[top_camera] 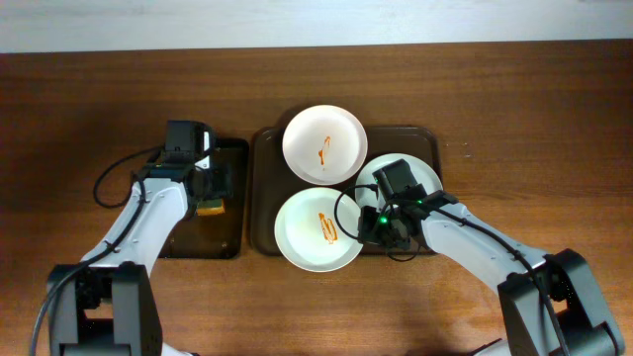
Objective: Clean dirty plates on tray and stack at the side
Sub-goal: 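Grasp the sponge with left gripper and the plate rim with right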
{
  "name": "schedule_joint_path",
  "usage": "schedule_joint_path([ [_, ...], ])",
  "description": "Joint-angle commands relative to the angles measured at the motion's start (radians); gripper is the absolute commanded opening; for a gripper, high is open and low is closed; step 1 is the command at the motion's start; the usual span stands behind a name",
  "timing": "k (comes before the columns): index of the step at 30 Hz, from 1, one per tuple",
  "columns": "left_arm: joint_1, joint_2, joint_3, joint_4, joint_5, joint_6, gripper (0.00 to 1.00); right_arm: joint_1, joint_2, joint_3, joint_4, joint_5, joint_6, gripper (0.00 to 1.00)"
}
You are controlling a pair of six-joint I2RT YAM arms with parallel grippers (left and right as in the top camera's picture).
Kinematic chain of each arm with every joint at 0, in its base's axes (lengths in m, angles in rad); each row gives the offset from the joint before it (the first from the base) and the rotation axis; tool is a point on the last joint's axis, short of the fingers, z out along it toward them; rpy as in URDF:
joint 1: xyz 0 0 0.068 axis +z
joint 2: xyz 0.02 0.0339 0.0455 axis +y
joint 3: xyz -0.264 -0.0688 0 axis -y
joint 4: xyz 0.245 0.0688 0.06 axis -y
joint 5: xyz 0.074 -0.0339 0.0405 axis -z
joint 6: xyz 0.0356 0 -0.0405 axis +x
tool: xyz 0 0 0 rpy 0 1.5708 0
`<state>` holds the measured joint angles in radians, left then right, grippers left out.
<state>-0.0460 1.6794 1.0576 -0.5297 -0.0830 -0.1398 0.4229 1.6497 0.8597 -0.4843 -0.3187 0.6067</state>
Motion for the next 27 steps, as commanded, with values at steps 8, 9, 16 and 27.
schedule_joint_path([
  [8,0.005,0.079,0.009,0.037,-0.008,-0.002,0.61,0.009,0.006,0.012,0.003,0.009,0.004,0.04],
  [9,0.005,0.1,0.009,0.036,-0.006,-0.002,0.59,0.009,0.006,0.012,0.003,0.009,0.004,0.04],
  [16,0.005,0.152,0.009,0.044,-0.008,-0.002,0.36,0.009,0.006,0.012,0.002,0.009,0.005,0.04],
  [27,0.012,-0.012,0.042,0.009,0.081,-0.002,0.0,0.009,0.006,0.012,0.002,0.009,0.004,0.04],
])
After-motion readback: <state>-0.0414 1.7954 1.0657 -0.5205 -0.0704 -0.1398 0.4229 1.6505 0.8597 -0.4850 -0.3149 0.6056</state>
